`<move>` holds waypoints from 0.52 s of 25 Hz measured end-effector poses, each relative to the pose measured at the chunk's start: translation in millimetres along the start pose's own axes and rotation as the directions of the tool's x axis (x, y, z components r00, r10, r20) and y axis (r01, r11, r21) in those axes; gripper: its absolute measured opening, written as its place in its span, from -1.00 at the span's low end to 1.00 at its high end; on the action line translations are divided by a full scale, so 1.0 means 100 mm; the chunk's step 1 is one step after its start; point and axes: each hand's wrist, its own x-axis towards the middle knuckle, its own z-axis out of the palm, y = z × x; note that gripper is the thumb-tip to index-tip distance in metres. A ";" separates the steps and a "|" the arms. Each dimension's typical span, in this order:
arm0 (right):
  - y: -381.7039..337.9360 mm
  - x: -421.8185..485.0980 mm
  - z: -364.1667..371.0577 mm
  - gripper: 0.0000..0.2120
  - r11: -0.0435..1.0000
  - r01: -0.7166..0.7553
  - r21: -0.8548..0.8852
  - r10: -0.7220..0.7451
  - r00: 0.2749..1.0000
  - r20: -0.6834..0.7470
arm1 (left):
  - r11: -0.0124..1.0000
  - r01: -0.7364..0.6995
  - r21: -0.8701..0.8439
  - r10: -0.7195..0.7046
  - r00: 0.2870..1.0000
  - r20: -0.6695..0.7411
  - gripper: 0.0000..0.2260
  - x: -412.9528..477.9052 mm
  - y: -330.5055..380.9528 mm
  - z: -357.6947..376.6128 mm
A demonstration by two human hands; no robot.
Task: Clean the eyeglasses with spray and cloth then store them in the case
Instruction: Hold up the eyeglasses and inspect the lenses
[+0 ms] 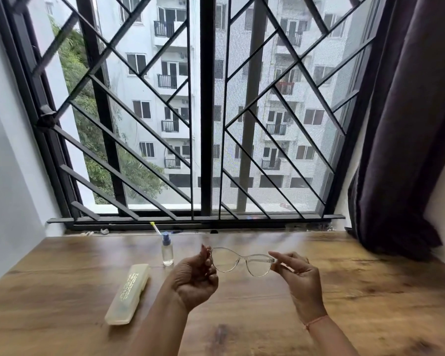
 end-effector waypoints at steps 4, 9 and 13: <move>-0.01 0.00 0.01 -0.60 1.000 0.011 -0.004 -0.011 1.000 -0.006 | 1.000 0.025 -0.017 -0.025 1.000 -0.009 -0.83 -0.01 -0.02 0.02; 0.04 0.00 0.01 -0.55 1.000 -0.012 0.026 0.013 0.999 -0.041 | 1.000 0.005 0.024 -0.003 0.996 -0.088 -0.89 0.04 -0.04 -0.01; 0.03 0.00 0.02 -0.53 1.000 -0.005 0.003 0.005 0.998 -0.065 | 0.990 -0.026 0.137 0.049 0.985 -0.163 -0.84 0.05 -0.07 -0.03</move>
